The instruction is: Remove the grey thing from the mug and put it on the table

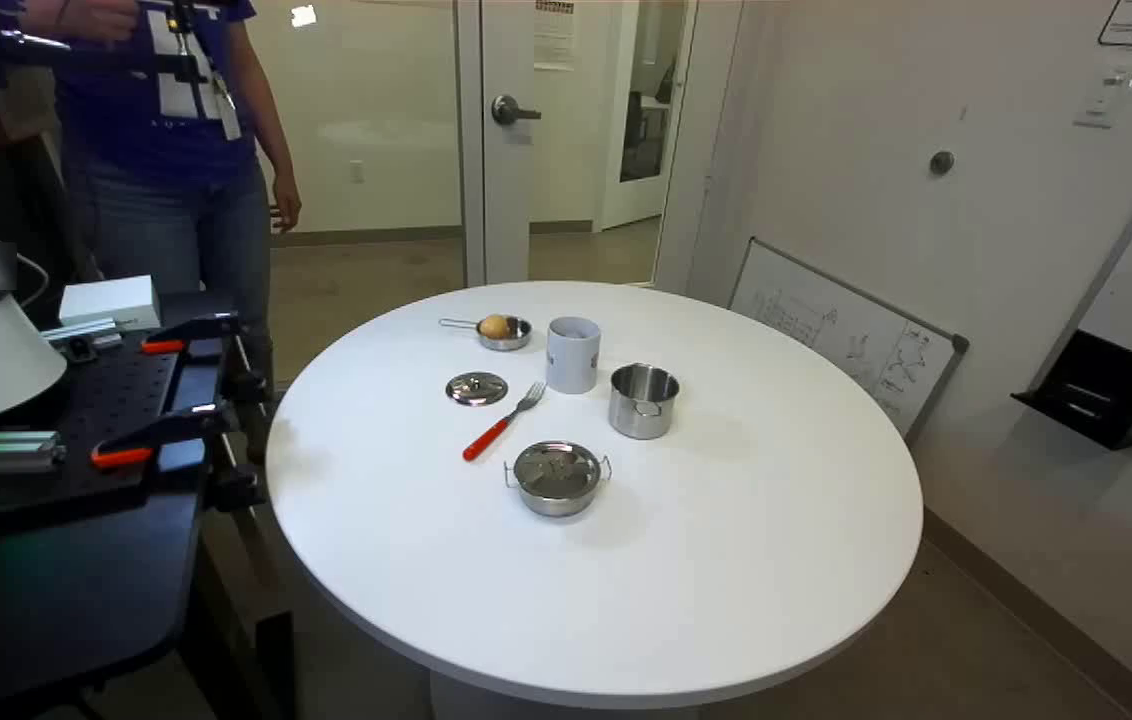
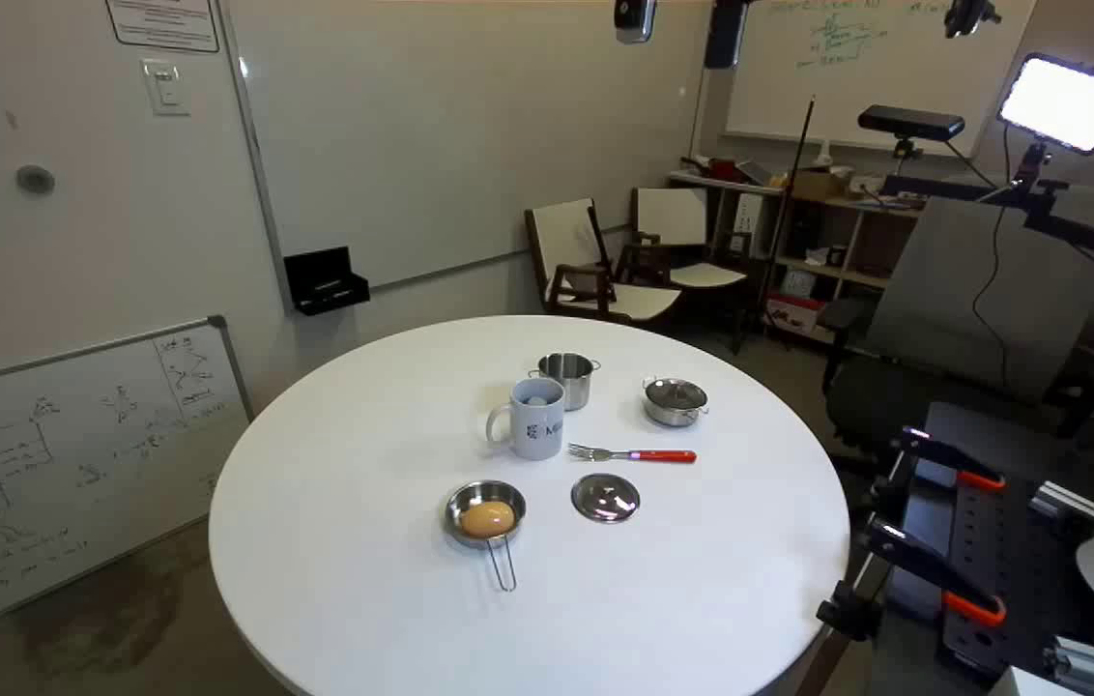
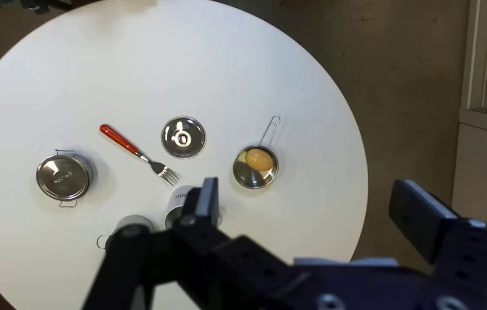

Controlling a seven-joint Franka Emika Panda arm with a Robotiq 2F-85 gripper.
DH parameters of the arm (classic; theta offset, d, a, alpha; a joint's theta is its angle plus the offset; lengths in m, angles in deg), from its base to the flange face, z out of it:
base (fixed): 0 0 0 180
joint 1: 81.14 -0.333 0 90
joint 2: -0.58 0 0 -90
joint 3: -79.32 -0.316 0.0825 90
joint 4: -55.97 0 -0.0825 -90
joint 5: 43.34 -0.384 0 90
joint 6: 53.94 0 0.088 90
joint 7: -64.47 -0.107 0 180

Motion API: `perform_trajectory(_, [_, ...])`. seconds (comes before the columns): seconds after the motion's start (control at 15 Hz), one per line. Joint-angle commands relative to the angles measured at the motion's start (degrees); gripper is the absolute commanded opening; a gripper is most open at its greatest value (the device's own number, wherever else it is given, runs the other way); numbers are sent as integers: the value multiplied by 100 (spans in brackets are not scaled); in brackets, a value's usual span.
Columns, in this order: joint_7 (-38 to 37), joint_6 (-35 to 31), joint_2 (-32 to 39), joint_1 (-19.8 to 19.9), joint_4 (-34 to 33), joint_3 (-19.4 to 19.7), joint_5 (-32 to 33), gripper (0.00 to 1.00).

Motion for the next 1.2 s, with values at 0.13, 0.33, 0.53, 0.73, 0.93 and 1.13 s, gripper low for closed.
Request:
perform_trajectory(0.13, [126,-71,289,-42,-136,82,-3,100])
perform_trajectory(0.33, [17,-11,206,-55,-39,95,8,100])
perform_trajectory(0.53, [17,-15,378,-60,-73,124,8,100])
perform_trajectory(0.73, [39,12,462,-70,-124,122,-5,100])
perform_trajectory(0.93, [4,50,984,27,-222,179,124,100])
perform_trajectory(1.13, [707,-384,1755,67,-263,417,130,100])
